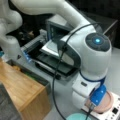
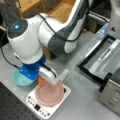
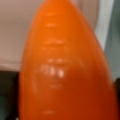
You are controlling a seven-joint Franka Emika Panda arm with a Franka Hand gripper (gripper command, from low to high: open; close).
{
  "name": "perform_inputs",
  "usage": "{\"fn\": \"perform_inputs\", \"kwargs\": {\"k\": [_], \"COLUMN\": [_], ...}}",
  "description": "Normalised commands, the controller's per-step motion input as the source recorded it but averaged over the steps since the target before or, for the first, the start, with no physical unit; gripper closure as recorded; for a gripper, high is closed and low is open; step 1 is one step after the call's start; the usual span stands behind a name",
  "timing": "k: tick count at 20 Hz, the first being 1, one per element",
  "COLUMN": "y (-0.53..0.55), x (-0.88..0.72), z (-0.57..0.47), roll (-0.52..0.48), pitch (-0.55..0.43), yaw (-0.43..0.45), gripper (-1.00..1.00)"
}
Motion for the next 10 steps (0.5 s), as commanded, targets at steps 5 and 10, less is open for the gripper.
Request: {"fn": "perform_inputs", "kwargs": {"k": [5,10], "y": [0.19,0.06], "x": [-0.28,-0.26], "z": [-0.14,-0.13], "roll": [-0.085,-0.067], "pitch": [-0.236,-0.249], "yaw": [-0.089,-0.072], "gripper": [1.00,1.00]}}
